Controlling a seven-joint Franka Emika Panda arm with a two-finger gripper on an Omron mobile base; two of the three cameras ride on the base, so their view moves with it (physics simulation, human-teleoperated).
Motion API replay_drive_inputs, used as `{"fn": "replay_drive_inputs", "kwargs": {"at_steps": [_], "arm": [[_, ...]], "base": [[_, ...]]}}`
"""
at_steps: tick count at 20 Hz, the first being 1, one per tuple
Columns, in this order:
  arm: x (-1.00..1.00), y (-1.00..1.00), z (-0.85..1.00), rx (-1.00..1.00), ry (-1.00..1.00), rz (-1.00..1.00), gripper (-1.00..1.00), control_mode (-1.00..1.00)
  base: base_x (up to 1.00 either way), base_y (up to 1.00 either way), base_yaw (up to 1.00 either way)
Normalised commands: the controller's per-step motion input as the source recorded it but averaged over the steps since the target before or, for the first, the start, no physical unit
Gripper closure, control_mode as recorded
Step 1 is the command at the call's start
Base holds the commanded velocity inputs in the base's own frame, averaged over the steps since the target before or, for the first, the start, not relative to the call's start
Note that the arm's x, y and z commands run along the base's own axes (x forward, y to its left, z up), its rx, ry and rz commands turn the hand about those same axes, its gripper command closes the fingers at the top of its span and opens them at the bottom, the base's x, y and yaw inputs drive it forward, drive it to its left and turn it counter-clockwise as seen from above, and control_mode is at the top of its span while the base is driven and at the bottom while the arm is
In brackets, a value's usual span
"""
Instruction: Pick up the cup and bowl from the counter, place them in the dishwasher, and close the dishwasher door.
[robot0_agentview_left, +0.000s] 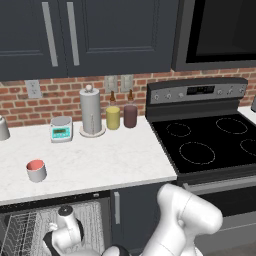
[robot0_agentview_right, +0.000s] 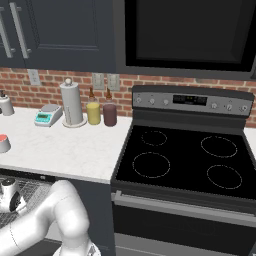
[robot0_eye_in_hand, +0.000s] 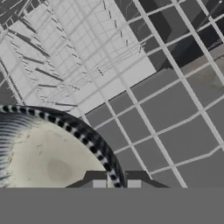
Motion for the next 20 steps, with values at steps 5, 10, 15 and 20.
{"fn": "replay_drive_inputs", "kwargs": {"at_steps": [5,10,15,20], "arm": [[0.00,0.00,-0.45,0.00,0.00,0.00,1.00,-1.00],[0.00,0.01,-0.07,0.00,0.00,0.00,1.00,-1.00],[0.00,0.00,0.00,0.00,0.00,0.00,-1.00,-1.00],[0.00,0.00,0.01,0.00,0.00,0.00,-1.00,-1.00]], "base": [[0.00,0.00,0.00],[0.00,0.00,0.00],[0.00,0.00,0.00],[0.00,0.00,0.00]]}}
